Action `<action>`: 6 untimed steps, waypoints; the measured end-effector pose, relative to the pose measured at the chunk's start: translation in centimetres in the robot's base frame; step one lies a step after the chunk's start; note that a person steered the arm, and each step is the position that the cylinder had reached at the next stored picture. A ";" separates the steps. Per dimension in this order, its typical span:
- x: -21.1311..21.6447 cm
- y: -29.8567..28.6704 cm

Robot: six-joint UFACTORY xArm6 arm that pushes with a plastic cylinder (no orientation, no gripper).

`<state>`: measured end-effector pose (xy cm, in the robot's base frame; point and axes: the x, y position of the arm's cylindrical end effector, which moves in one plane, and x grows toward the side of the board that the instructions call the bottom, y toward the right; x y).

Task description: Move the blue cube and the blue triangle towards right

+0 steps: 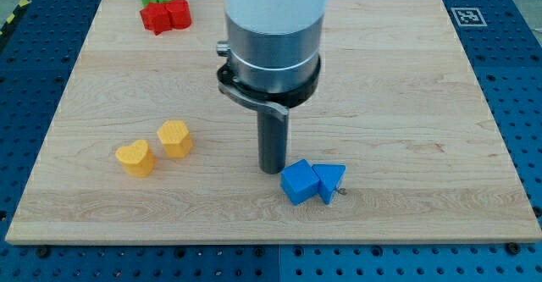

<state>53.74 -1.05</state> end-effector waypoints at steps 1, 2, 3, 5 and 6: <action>1.4 -0.2; 3.7 0.9; 3.8 3.9; 3.5 11.0; 3.5 9.8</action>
